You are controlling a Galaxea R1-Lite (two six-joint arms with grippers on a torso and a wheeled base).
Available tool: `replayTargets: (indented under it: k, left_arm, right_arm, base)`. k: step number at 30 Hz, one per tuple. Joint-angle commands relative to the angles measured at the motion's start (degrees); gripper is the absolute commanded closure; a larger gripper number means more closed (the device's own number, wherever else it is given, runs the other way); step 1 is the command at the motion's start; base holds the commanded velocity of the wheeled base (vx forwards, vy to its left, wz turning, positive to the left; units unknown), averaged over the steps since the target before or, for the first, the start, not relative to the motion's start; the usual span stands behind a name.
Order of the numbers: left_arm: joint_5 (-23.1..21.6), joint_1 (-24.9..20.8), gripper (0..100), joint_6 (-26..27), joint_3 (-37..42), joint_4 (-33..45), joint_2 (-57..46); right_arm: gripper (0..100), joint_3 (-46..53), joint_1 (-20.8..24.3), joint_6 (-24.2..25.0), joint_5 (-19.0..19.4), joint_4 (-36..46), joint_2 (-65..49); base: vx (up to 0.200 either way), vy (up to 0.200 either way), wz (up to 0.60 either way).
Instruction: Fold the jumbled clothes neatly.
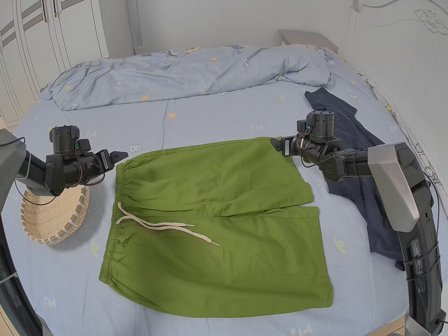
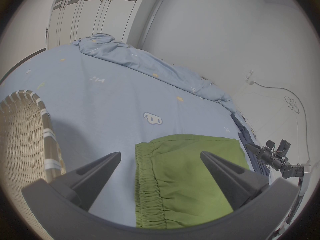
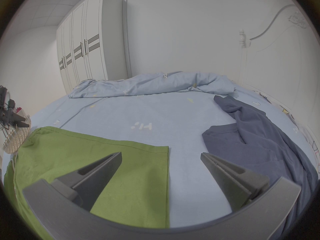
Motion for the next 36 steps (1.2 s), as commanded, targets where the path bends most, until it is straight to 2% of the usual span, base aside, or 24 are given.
replayTargets:
  k: [1,3,5,7,11,13,14,15,18,21,22,28,32,33,35,36]
  left_arm:
    - [-0.03,-1.28,0,-0.37,2.4,-0.19,-4.7]
    - [0.59,-1.63,0,-0.81,7.06,-0.19,-8.66]
    - [0.67,-1.63,0,-0.89,8.2,-0.19,-9.62]
    - [0.59,-1.63,0,-0.98,16.11,-0.19,-15.42]
    - [-0.56,-0.75,0,-2.91,22.18,-0.19,-20.26]
    - [-4.78,-0.31,0,-7.92,27.54,-0.01,-24.39]
    - [-5.39,-0.22,0,-8.36,28.15,-0.1,-24.65]
    - [-8.82,0.92,0,-10.21,31.58,-0.01,-26.06]
    - [-14.71,2.77,0,-11.53,37.03,-0.01,-27.99]
    - [-19.98,5.14,0,-11.53,41.51,-0.01,-29.13]
    - [-23.5,6.63,0,-11.53,44.15,-0.01,-29.31]
    - [-33.87,10.94,0,-10.74,49.51,0.08,-25.09]
    - [-34.92,11.64,0,-8.63,50.48,0.08,-22.37]
    - [-34.83,11.82,0,-4.94,51.27,0.08,-19.64]
    - [-34.92,12.08,0,-3.27,51.62,0.16,-18.94]
    - [-34.92,13.4,0,0.51,52.32,0.43,-17.71]
  right_arm:
    - [0,0.01,-0.57,0.37,-0.43,0.16,-2.15]
    - [0,0.26,-1.36,2.57,-0.43,1.57,-6.02]
    - [0,1.93,-1.45,3.45,-0.43,1.74,-7.08]
    - [0,13.97,-2.42,10.66,0.89,2.53,-15.95]
    - [0,25.48,-2.95,15.32,4.31,2.62,-23.34]
    - [0,37.0,-3.47,18.13,8.27,2.27,-29.93]
    - [0,38.31,-3.47,18.48,8.71,2.09,-30.63]
    - [0,45.35,-3.39,21.64,11.61,1.74,-34.67]
    - [0,55.28,-3.21,26.13,16.36,-0.19,-40.12]
    - [0,62.84,-3.3,26.83,20.05,-3.0,-44.52]
    - [0,67.41,-3.12,26.74,21.98,-3.8,-47.33]
    - [0,76.37,-2.07,26.83,22.77,-3.88,-51.2]
    - [0,78.57,-1.98,26.48,22.77,-3.97,-51.28]
    - [0,79.71,-1.98,26.57,22.77,-4.06,-51.2]
    - [0,80.06,-1.98,26.65,22.95,-3.97,-51.2]
    - [0,80.77,-1.72,26.57,23.03,-4.06,-51.11]
  base:
    - [0.0,0.0,0.0]
    - [0.0,0.0,0.0]
    - [0.0,0.0,0.0]
    - [0.0,0.0,0.0]
    - [0.0,0.0,0.0]
    - [0.0,0.0,0.0]
    - [0.0,0.0,0.0]
    - [0.0,0.0,0.0]
    - [0.0,0.0,0.0]
    - [0.0,0.0,0.0]
    - [0.0,0.0,0.0]
    - [0.0,0.0,0.0]
    - [0.0,0.0,0.0]
    - [0.0,0.0,0.0]
    - [0.0,0.0,0.0]
    - [0.0,0.0,0.0]
